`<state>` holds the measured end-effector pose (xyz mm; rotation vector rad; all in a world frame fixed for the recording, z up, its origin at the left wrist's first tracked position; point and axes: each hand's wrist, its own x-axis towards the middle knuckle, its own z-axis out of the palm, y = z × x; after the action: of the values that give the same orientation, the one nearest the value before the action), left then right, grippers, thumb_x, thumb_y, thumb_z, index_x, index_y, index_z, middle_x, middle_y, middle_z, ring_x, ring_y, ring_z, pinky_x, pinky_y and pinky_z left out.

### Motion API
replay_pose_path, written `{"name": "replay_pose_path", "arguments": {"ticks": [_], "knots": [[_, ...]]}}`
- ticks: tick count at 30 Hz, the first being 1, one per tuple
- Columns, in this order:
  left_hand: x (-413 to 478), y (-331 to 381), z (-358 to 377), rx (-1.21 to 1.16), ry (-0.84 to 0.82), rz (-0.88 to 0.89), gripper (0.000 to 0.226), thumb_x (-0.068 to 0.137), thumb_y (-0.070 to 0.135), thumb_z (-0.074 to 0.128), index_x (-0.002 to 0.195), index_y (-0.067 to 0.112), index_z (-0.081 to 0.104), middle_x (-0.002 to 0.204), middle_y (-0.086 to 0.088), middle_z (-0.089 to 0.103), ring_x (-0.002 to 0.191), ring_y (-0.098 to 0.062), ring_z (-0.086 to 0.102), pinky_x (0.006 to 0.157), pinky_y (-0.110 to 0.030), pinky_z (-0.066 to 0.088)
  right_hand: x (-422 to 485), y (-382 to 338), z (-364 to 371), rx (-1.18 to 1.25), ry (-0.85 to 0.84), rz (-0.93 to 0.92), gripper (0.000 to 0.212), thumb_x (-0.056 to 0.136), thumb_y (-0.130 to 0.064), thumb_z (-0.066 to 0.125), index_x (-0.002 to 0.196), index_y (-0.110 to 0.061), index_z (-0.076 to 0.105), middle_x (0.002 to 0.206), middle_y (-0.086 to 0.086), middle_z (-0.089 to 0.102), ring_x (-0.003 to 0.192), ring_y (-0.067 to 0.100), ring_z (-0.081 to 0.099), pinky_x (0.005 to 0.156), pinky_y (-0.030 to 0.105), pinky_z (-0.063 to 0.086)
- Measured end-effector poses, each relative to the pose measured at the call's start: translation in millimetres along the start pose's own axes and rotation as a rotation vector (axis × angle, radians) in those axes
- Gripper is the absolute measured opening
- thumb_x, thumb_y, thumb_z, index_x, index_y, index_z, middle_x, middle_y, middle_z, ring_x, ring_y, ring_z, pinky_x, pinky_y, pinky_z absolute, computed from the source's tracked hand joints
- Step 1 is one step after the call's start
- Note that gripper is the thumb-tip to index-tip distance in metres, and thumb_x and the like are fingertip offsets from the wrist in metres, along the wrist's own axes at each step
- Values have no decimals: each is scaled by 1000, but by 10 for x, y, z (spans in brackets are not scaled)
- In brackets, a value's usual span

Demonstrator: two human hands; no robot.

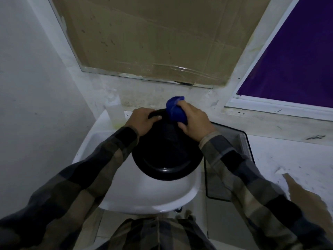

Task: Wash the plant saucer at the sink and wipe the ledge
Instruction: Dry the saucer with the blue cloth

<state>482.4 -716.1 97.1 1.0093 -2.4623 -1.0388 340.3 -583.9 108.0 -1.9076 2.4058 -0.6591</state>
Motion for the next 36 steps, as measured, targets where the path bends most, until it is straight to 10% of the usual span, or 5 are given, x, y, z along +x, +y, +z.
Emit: {"name": "replay_pose_path", "arguments": {"ticks": [10,14,19,29,36], "knots": [[-27,-251,256,-718,500,-477,14,90,25,62,92,12,69,83,-4,67,83,-21,61,79,-34,53,-285,21,734,873,581,929,60,83,-11,68,133,-10,33,114,12,53,94,22,54,79,23,41],[-85,-252,427,-692,454,-509,15,93,22,57,97,12,68,91,-5,66,83,-21,59,75,-29,48,-376,-10,975,1082,605,1161,59,84,-6,66,133,-13,33,120,16,52,96,23,53,89,29,44],[33,-434,230,-261,282,-390,17,83,15,64,97,6,69,97,-14,70,92,-31,65,83,-37,53,-322,193,815,803,487,985,62,85,-1,61,138,-16,32,127,16,51,111,31,52,86,24,36],[326,49,27,169,-104,171,17,84,11,62,99,6,69,97,-16,70,92,-27,64,79,-24,43,198,31,76,-5,-108,47,61,76,-1,61,133,-12,42,130,16,52,111,37,54,82,39,43],[325,-90,14,19,48,107,24,92,23,58,98,3,70,94,-17,69,87,-26,63,79,-29,45,134,142,158,121,77,235,62,78,-8,66,134,-15,40,123,14,58,106,36,57,85,37,44]]}}
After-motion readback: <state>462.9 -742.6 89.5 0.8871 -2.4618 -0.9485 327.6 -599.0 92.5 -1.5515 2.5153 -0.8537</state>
